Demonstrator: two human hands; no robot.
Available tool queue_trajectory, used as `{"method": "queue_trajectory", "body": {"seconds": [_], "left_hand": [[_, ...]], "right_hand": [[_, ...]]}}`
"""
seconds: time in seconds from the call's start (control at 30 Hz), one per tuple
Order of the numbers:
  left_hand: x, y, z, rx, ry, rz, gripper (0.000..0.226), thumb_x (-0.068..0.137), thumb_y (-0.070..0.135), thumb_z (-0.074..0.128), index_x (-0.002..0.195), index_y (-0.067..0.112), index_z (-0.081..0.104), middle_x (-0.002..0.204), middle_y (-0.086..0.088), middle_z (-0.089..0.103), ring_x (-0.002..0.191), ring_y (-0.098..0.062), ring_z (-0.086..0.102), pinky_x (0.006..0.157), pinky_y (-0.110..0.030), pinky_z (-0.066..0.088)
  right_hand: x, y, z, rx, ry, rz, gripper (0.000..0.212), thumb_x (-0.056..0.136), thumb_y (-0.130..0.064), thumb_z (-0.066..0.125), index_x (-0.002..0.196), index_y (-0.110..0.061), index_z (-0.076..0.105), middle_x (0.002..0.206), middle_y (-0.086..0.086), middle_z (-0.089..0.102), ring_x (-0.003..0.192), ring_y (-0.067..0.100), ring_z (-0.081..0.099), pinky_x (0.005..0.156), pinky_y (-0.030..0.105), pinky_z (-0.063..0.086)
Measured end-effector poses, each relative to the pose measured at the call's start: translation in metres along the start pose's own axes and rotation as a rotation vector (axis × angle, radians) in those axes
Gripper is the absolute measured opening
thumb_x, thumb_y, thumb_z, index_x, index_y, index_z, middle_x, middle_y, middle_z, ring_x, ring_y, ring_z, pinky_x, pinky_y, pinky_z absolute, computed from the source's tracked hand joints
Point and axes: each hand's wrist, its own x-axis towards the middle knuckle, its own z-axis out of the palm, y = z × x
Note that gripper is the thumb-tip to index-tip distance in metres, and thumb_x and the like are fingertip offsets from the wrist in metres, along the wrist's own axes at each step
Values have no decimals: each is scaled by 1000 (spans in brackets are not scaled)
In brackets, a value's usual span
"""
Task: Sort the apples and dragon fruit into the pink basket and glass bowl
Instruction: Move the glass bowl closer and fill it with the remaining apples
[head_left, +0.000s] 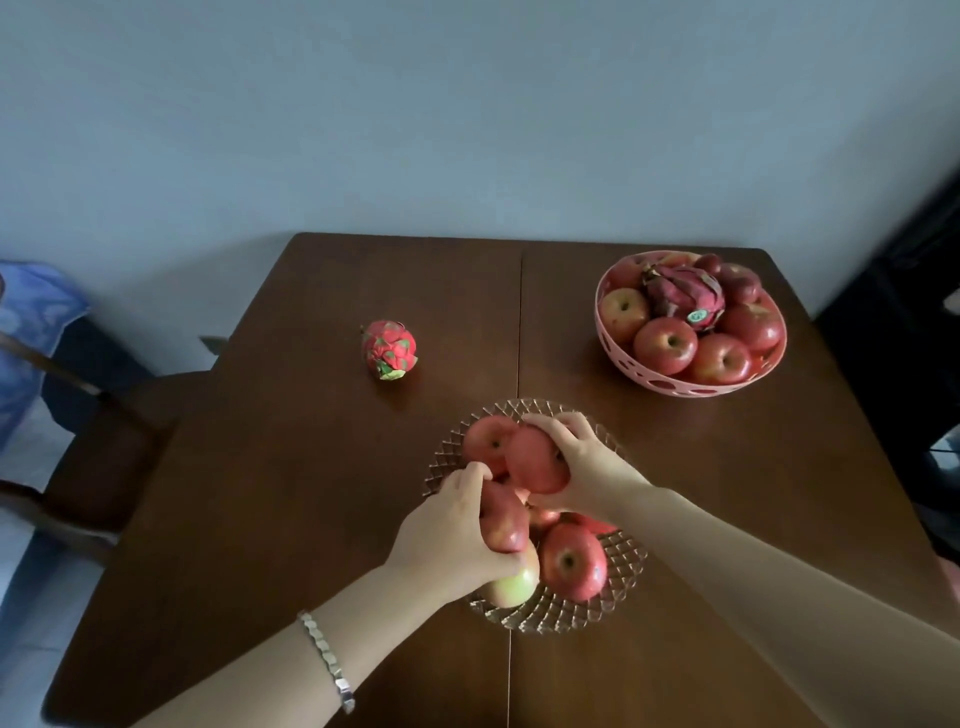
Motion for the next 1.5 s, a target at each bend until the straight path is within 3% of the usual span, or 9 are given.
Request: {"method": "queue_trajectory", "body": {"seconds": [0.17, 0.37, 0.53, 0.73, 0.87, 1.07, 1.27, 1.4, 1.5], "left_hand": [[10, 17, 15, -82, 5, -95, 73, 68, 48, 70, 129, 28, 35, 123, 5, 44, 110, -19, 54, 85, -34, 49], [28, 21, 22, -111, 39, -80, 76, 68, 48, 72, 132, 26, 38, 126, 3, 44, 119, -18, 48, 89, -34, 49], [33, 18, 21, -33, 88, 61, 78, 70, 40, 76, 134, 24, 35, 135, 7, 39, 121, -15, 45, 90, -24, 41], [37, 13, 18, 35, 4, 107, 83, 72, 43, 73, 138, 21, 28, 142, 1, 30, 124, -20, 44, 103, -34, 41], [35, 7, 18, 15, -4, -16, 91, 69, 50, 72, 142, 26, 22, 141, -3, 27, 130, -23, 34, 108, -38, 34], [29, 3, 14, -147, 44, -47, 81, 68, 40, 76, 136, 27, 33, 127, -2, 42, 123, -19, 41, 99, -32, 40], [29, 8, 16, -108, 51, -83, 79, 68, 40, 75, 134, 26, 33, 125, -4, 42, 120, -23, 42, 97, -34, 42], [30, 9, 15, -89, 6, -87, 80, 71, 41, 73, 136, 25, 28, 127, -6, 38, 122, -25, 40, 99, -36, 42], [30, 9, 14, -68, -26, -86, 82, 73, 43, 71, 138, 26, 25, 130, -6, 37, 122, -24, 40, 98, -36, 43]], "right_hand": [[6, 7, -16, 149, 38, 85, 90, 56, -33, 84, 130, -35, 33, 118, -7, 38, 107, 16, 51, 93, 32, 47], [4, 11, -27, -57, 30, 61, 81, 60, -31, 77, 130, -36, 37, 127, -5, 42, 109, 24, 54, 91, 35, 47], [7, 13, -24, -249, 71, -28, 83, 65, -30, 70, 138, -43, 32, 133, -5, 38, 115, 27, 46, 93, 38, 46], [8, 16, -24, -23, -58, 30, 90, 66, -29, 70, 136, -53, 20, 134, -3, 32, 121, 25, 44, 99, 40, 45], [7, 15, -25, -3, -81, 34, 103, 65, -23, 74, 144, -39, 9, 140, 2, 27, 118, 26, 49, 96, 39, 47], [6, 25, -18, 248, 75, 102, 88, 55, -26, 85, 130, -33, 38, 124, -1, 45, 112, 16, 49, 93, 24, 39], [10, 20, -16, 290, 63, 80, 88, 56, -29, 86, 127, -27, 34, 116, -2, 51, 105, 15, 52, 91, 27, 44], [15, 25, -18, 220, 22, 10, 90, 55, -31, 86, 128, -36, 34, 129, 0, 45, 119, 10, 35, 102, 27, 35], [18, 25, -20, 212, -26, 9, 96, 54, -30, 86, 132, -37, 30, 132, -1, 44, 119, 15, 44, 103, 35, 40]]}}
